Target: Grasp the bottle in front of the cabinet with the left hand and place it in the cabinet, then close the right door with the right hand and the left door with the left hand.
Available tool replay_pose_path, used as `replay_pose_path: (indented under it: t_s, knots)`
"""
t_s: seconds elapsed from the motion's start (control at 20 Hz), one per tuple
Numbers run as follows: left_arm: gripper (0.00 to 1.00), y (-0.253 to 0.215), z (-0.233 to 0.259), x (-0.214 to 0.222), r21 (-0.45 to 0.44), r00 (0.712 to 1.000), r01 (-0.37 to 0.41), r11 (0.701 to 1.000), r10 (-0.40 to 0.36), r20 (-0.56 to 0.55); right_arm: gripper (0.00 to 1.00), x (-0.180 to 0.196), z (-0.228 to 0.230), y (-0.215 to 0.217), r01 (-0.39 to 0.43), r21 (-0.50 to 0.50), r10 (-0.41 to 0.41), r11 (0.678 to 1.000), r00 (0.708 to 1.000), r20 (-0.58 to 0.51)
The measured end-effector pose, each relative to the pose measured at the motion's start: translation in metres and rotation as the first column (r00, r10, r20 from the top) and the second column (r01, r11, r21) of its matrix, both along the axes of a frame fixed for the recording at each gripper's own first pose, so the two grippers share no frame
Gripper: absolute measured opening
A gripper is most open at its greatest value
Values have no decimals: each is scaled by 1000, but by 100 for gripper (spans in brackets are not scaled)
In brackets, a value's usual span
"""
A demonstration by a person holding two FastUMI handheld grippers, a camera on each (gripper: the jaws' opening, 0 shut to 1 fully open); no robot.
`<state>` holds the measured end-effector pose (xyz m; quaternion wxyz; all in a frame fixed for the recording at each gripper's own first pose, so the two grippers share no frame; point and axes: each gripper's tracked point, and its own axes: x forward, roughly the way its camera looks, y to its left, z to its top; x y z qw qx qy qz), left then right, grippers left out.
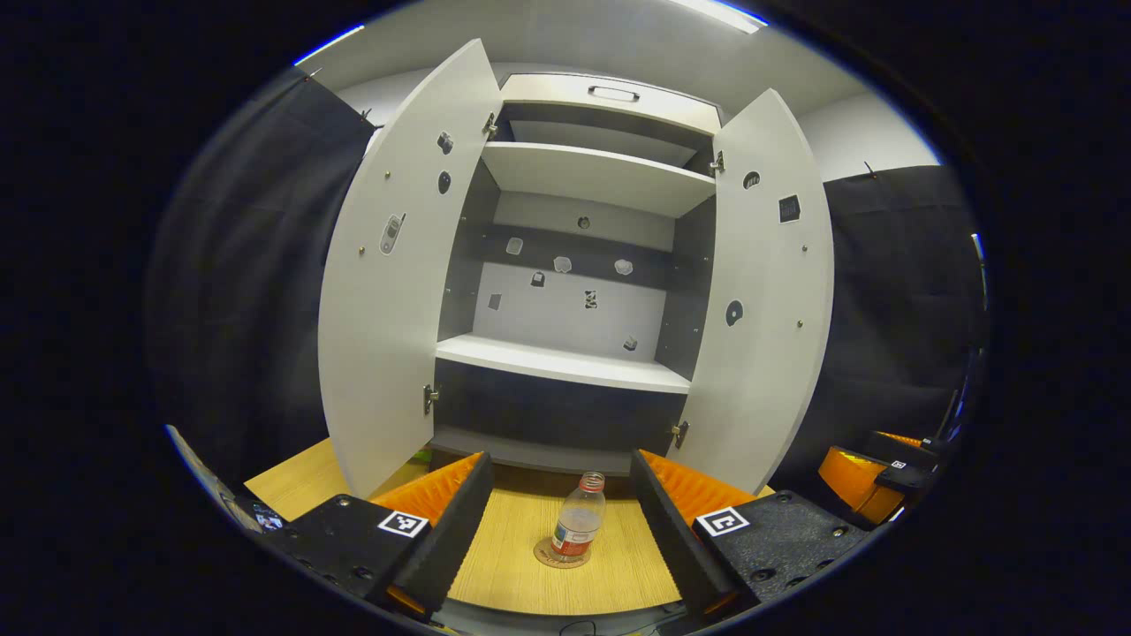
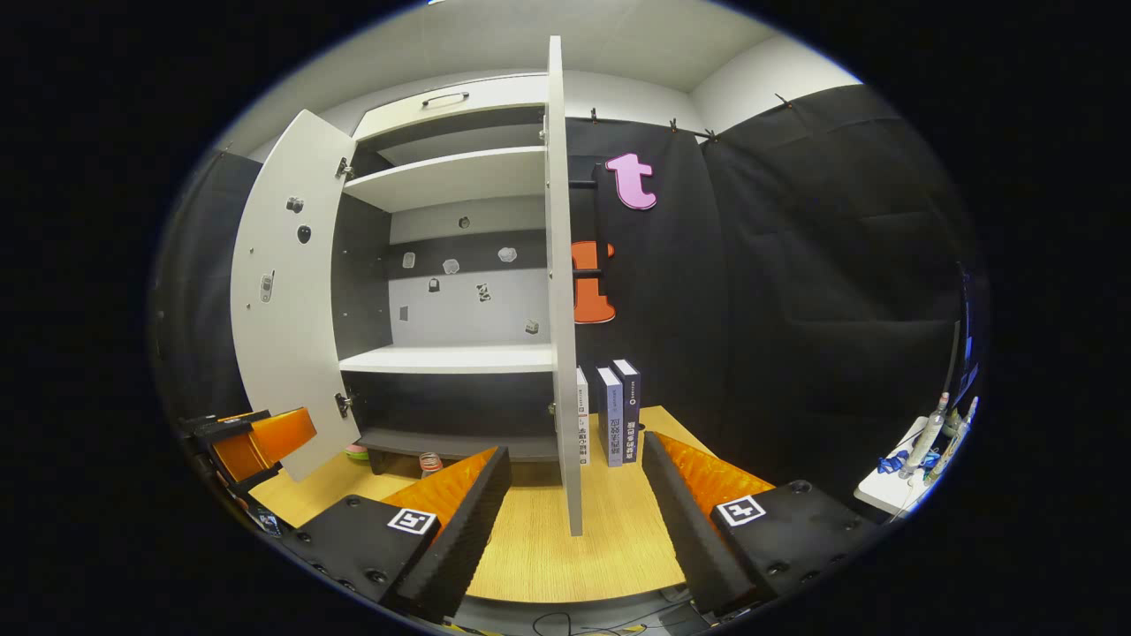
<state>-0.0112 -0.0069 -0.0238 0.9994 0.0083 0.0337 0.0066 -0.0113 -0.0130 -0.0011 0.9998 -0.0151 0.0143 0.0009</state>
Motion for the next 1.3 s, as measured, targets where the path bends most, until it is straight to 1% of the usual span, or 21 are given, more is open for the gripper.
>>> replay_pose_path:
  t_s: [0.15,0.35,0.5,0.55,0.6,0.65,0.85,1.15,1.3]
  knots:
    - [95,-5,-13,4,6,1000,8,1000,-8,-18,99,0,-3,0,-7,-1,7,1000,1000,-12]
    - [95,-18,-41,17,38,998,41,998,-39,-55,99,-2,-1,0,-11,-3,11,1000,1000,-7]
    - [95,-21,-63,31,45,996,49,998,-45,-82,99,-3,3,-3,-8,-12,8,1000,1000,3]
    - [93,-23,-70,37,51,995,56,997,-51,-88,99,-4,3,-3,-7,-12,7,1000,1000,3]
    - [95,-23,-78,43,60,994,62,996,-56,-94,99,-5,3,-4,-5,-11,5,1000,1000,3]
    - [95,-24,-87,50,69,992,70,995,-63,-107,99,-6,4,-5,-2,-11,2,1000,1000,3]
    - [96,-28,-126,75,67,980,103,992,-90,-176,99,-8,7,-14,18,-31,-18,999,1000,8]
    - [96,-23,-186,111,110,963,114,987,-82,-256,99,-10,6,-29,58,-44,-58,997,998,-1]
    - [96,-23,-213,127,108,951,114,988,-76,-301,99,-9,9,-37,78,-56,-78,995,997,2]
